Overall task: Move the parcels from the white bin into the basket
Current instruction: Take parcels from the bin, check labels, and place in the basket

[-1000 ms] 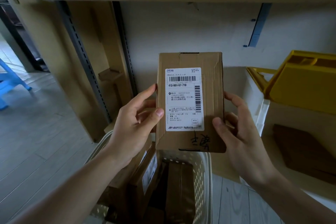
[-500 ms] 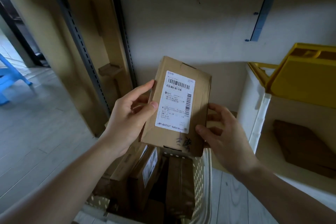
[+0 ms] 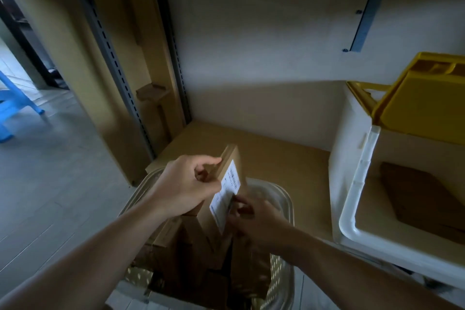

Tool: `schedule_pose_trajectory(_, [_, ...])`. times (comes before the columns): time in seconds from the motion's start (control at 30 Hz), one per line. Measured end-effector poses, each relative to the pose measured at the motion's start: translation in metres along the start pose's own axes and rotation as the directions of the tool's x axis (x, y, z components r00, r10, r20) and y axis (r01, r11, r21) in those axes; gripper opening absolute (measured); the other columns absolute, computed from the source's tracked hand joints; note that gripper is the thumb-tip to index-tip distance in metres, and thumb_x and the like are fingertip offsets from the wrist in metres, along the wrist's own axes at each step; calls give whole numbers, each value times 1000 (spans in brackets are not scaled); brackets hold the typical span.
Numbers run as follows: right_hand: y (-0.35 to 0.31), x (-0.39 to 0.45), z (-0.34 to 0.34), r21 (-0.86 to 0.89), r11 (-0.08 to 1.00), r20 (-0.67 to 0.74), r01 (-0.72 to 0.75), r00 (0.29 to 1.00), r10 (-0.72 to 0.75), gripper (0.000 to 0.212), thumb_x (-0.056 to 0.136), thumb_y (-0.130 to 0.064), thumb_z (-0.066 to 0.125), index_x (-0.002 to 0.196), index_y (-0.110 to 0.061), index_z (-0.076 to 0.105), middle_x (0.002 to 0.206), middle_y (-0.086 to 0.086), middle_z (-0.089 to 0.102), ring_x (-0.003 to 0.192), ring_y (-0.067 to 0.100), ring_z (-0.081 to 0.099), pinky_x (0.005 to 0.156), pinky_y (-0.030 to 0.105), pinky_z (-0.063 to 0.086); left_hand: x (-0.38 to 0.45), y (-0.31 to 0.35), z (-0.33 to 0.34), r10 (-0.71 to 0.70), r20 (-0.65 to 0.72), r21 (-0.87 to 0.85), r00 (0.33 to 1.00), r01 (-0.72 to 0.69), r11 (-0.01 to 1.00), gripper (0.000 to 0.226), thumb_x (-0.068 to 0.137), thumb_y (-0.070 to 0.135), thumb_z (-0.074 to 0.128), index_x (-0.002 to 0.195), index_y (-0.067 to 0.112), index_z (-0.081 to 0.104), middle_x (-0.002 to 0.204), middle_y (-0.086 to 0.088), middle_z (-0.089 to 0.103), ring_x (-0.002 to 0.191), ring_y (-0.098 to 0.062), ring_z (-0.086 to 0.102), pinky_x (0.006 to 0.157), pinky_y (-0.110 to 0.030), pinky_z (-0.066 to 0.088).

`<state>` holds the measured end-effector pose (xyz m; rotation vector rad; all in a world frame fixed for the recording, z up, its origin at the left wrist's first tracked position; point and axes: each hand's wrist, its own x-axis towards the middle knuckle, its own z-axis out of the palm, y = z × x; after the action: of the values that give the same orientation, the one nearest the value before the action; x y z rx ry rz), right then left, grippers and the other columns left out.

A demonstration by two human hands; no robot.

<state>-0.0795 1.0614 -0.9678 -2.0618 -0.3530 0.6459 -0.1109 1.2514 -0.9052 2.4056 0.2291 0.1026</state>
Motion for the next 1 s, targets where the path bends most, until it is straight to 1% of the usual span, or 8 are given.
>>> schedule_pose_trajectory(0.1, [10, 10, 16, 85, 995, 70, -44, 997, 38, 61, 73, -57, 67, 130, -37, 63, 113, -6, 76, 104, 17, 74, 96, 47, 59, 3, -9, 14, -2, 94, 107, 996, -8, 994, 52, 83, 34, 76, 133, 40, 63, 104, 20, 70, 79, 11, 62, 62, -2, 41])
schedule_pose_trajectory(0.17, [16, 17, 29, 153, 984, 146, -88, 987, 65, 76, 69, -59, 68, 140, -37, 56, 114, -2, 77, 104, 21, 74, 96, 48, 59, 6, -17, 25, -2, 133, 132, 991, -15, 991, 38, 79, 35, 73, 118, 35, 73, 91, 17, 74, 78, 6, 65, 65, -13, 49])
schedule_pose_trajectory(0.27, [16, 27, 40, 189, 969, 206, -156, 972, 117, 50, 81, -29, 65, 131, -31, 61, 105, 5, 77, 97, 25, 75, 90, 46, 61, 12, -29, 45, -36, 135, 250, 990, 1, 968, 18, 71, 39, 60, 81, 26, 69, 67, 8, 69, 62, -6, 65, 62, -38, 56])
schedule_pose_trajectory(0.4, [17, 38, 49, 118, 982, 197, -146, 973, 121, 39, 77, -36, 60, 115, -32, 68, 107, 3, 73, 97, 26, 73, 83, 45, 62, 16, -35, 59, -37, 175, 332, 984, -24, 943, 13, 76, 31, 58, 65, 24, 56, 60, 6, 60, 54, -9, 57, 51, -26, 38])
schedule_pose_trajectory(0.5, [24, 48, 53, 115, 980, 222, -165, 965, 137, 59, 67, -54, 54, 121, -35, 67, 117, 0, 72, 100, 25, 72, 87, 50, 62, 20, -42, 61, -70, 193, 354, 979, -2, 935, 15, 83, 28, 59, 69, 23, 59, 64, 5, 63, 56, -7, 59, 51, -23, 38])
schedule_pose_trajectory(0.63, [17, 39, 54, 57, 984, 240, -169, 959, 151, 14, 99, -36, 51, 101, -36, 64, 94, -7, 67, 83, 12, 63, 81, 36, 53, 22, -50, 65, -107, 246, 368, 963, 9, 930, 14, 83, 28, 65, 71, 22, 62, 66, 5, 63, 61, -6, 61, 55, -23, 42])
schedule_pose_trajectory(0.77, [27, 46, 59, 22, 985, 287, -171, 945, 157, 20, 108, -20, 46, 114, -29, 63, 109, -7, 68, 89, 6, 60, 83, 22, 50, 24, -49, 72, -132, 277, 423, 952, 3, 906, 10, 85, 26, 63, 78, 20, 66, 76, 3, 66, 72, -12, 65, 63, -27, 51])
schedule_pose_trajectory(1.0, [36, 62, 69, -96, 987, 218, -130, 965, 148, 42, 105, -11, 46, 147, -8, 47, 138, 18, 62, 122, 34, 63, 105, 44, 52, 28, -46, 83, -205, 366, 555, 908, -36, 831, 17, 96, 16, 58, 111, 14, 66, 113, -8, 67, 103, -25, 68, 89, -36, 55])
